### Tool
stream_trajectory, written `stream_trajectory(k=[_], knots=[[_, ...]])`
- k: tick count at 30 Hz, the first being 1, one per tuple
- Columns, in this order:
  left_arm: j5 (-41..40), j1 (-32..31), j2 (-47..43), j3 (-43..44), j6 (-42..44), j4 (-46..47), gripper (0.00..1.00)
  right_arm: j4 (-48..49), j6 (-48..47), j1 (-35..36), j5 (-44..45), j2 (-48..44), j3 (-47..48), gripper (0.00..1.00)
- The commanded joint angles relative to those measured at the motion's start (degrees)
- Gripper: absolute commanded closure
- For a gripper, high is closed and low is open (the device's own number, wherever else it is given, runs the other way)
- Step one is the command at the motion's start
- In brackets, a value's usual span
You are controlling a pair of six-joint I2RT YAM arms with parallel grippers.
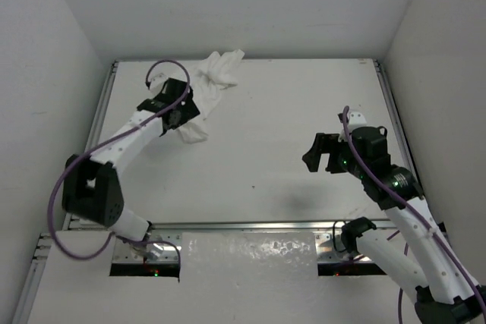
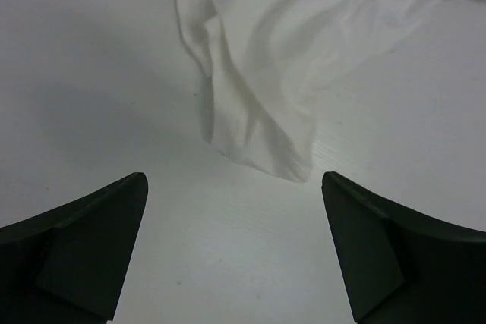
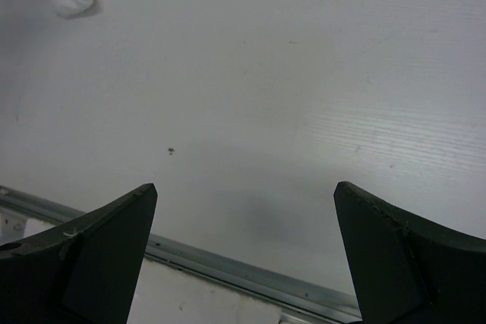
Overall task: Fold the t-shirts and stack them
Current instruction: Move the tshirt to the center of the board
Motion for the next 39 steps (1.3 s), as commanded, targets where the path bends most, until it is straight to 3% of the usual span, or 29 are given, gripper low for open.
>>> stream_trajectory(k=[1, 5, 7, 10, 15, 16, 17, 18, 19, 24, 27, 28, 30, 32, 33, 34, 35, 39], knots=[[-1.55, 0.98, 7.78, 1.53, -3.91, 2.85, 0.03, 6.0, 0.64, 0.21, -5.73, 1.05, -0.94, 0.01], [0.03, 0.89, 17.11, 6.87, -4.35, 5.67, 0.08, 7.15, 0.11, 0.21, -7.5, 1.32, -2.18, 0.01], [1.6, 0.81, 20.63, 8.03, -3.82, 8.74, 0.16, 7.59, 0.02, 0.21, -8.46, 1.14, -2.88, 0.01], [2.06, 0.81, 24.68, 9.96, -3.73, 9.62, 0.51, 8.12, 0.11, 0.3, -9.08, 0.35, -4.02, 0.01], [-0.05, 0.72, 26.89, 13.91, -1.46, 9.98, 0.53, 8.47, -0.06, 0.21, -9.52, -0.35, -5.43, 0.01], [0.12, 0.63, 27.68, 15.49, -0.58, 10.32, 0.61, 8.65, -0.24, 0.21, -9.52, -0.35, -5.52, 0.01], [0.9, 0.63, 28.12, 16.37, 0.47, 10.15, 0.84, 8.47, -0.41, 0.3, -9.17, -0.53, -5.61, 0.01], [1.08, 0.63, 28.47, 17.25, 1.0, 9.54, 0.96, 8.3, -0.76, 0.3, -8.91, -0.61, -5.7, 0.01], [1.52, 0.46, 29.0, 18.65, 1.36, 9.19, 1.0, 8.12, -0.85, 0.21, -8.56, -0.7, -5.7, 0.01], [5.91, -6.38, 23.04, 21.99, 8.11, 10.68, 1.0, 7.86, 0.1, 0.3, -1.39, -0.18, -5.43, 0.01], [9.35, -16.03, 21.11, 32.69, 13.92, 7.53, 1.0, 10.04, 1.6, -0.14, 2.35, 3.75, -4.91, 0.01], [8.39, -18.24, 19.7, 32.64, 14.71, 6.65, 1.0, 10.66, 1.78, -0.92, 1.13, 5.52, -4.3, 0.01], [5.93, -24.38, 11.46, 24.19, 15.34, 7.68, 1.0, 12.68, 2.13, -1.89, -2.99, 11.39, -2.1, 0.01], [4.42, -27.13, 0.25, 14.5, 10.26, 10.93, 1.0, 15.31, 2.31, -2.77, -4.94, 14.84, -0.43, 0.01], [5.3, -28.88, -4.26, 3.66, 8.76, 12.68, 1.0, 15.85, 2.4, -3.04, -5.3, 16.25, 0.19, 0.01], [6.52, -29.86, -8.48, -1.76, 7.7, 16.79, 1.0, 16.2, 2.48, -3.65, -5.56, 18.78, 1.32, 0.01], [7.58, -31.0, -17.05, -11.99, 7.86, 18.75, 1.0, 16.64, 2.49, -3.92, -5.83, 19.68, 1.68, 0.01], [24.22, -31.01, -30.84, -29.82, 9.97, 24.47, 1.0, 17.61, 3.27, -5.23, -2.24, 23.54, 2.04, 0.01]])
